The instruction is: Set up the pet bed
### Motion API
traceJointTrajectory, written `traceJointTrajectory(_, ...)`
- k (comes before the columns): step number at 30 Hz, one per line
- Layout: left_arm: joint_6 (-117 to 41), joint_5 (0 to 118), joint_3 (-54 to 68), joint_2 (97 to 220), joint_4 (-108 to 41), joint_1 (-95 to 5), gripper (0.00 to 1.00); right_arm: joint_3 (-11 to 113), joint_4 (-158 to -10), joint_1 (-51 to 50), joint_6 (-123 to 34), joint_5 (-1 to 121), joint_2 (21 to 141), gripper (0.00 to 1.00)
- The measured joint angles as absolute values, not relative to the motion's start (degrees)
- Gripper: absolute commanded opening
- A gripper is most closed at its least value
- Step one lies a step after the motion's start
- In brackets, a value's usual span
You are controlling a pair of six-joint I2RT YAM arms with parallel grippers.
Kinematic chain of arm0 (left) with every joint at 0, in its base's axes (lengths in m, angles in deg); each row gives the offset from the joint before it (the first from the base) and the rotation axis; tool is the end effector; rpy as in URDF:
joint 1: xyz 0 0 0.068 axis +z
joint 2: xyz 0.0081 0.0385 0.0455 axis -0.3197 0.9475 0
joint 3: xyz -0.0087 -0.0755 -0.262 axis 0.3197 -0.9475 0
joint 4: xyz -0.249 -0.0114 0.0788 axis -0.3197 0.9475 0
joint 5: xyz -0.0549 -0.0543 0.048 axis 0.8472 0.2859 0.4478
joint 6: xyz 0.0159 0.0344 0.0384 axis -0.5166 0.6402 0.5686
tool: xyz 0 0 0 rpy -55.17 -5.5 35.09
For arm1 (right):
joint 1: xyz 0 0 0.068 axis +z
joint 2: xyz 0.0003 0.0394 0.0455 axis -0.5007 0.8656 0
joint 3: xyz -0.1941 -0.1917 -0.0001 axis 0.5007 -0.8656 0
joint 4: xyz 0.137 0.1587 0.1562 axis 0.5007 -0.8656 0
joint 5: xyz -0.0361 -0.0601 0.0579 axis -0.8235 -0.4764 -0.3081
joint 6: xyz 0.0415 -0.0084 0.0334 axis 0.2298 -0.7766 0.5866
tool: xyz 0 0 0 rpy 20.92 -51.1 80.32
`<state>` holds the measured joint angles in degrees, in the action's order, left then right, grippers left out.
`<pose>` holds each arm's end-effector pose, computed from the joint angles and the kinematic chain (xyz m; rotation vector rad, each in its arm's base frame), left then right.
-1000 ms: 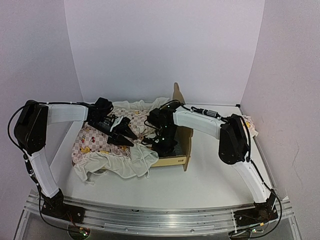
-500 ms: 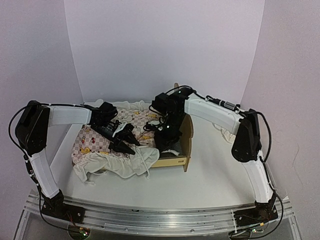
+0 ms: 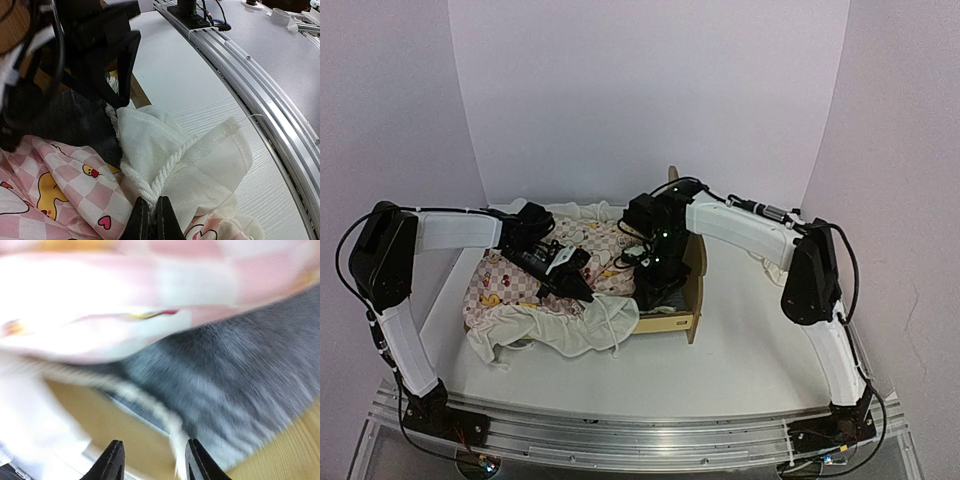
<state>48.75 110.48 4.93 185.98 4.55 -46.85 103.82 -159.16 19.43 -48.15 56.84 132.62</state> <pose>0.2943 -0.1928 0.2018 1.8847 1.1902 -1.0103 0.3008 0.3566 0.2415 -1.1898 2.7701 0.2330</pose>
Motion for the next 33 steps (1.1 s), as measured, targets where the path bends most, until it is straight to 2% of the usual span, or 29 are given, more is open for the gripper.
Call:
traceJointTrajectory(4,48.67,110.41,4.93,185.95,4.63,-46.74,0.00,103.87,-159.20,19.43,-48.48,55.96,137.22,0.39)
traceJointTrajectory(7,48.66,110.78,5.05,185.95,5.39,-46.17,0.00,103.90,-158.83,19.37,-49.09,55.79,137.95,0.06)
traceJointTrajectory(9,48.88,111.00,5.33,185.88,6.74,-45.49,0.00,104.01,-158.99,19.38,-49.92,55.52,137.94,0.00)
traceJointTrajectory(14,49.72,111.61,6.88,185.43,10.01,-42.82,0.00,101.25,-158.04,19.37,-52.64,58.04,137.08,0.00)
traceJointTrajectory(19,50.67,111.95,6.97,184.55,11.60,-40.84,0.03,94.32,-155.73,18.79,-58.21,65.87,131.94,0.00)
traceJointTrajectory(24,51.48,113.68,6.90,184.27,11.56,-41.09,0.16,93.14,-156.66,19.70,-63.60,69.98,131.67,0.00)
traceJointTrajectory(28,51.59,114.15,6.90,184.27,11.58,-41.64,0.32,93.93,-156.72,20.57,-67.30,72.18,135.40,0.00)
traceJointTrajectory(31,52.27,114.44,6.90,184.27,11.81,-41.69,0.44,93.87,-156.58,21.08,-68.96,74.08,137.98,0.07)
traceJointTrajectory(33,52.93,114.46,6.88,184.23,12.57,-41.69,0.48,93.55,-156.65,21.54,-69.32,74.37,138.17,0.12)
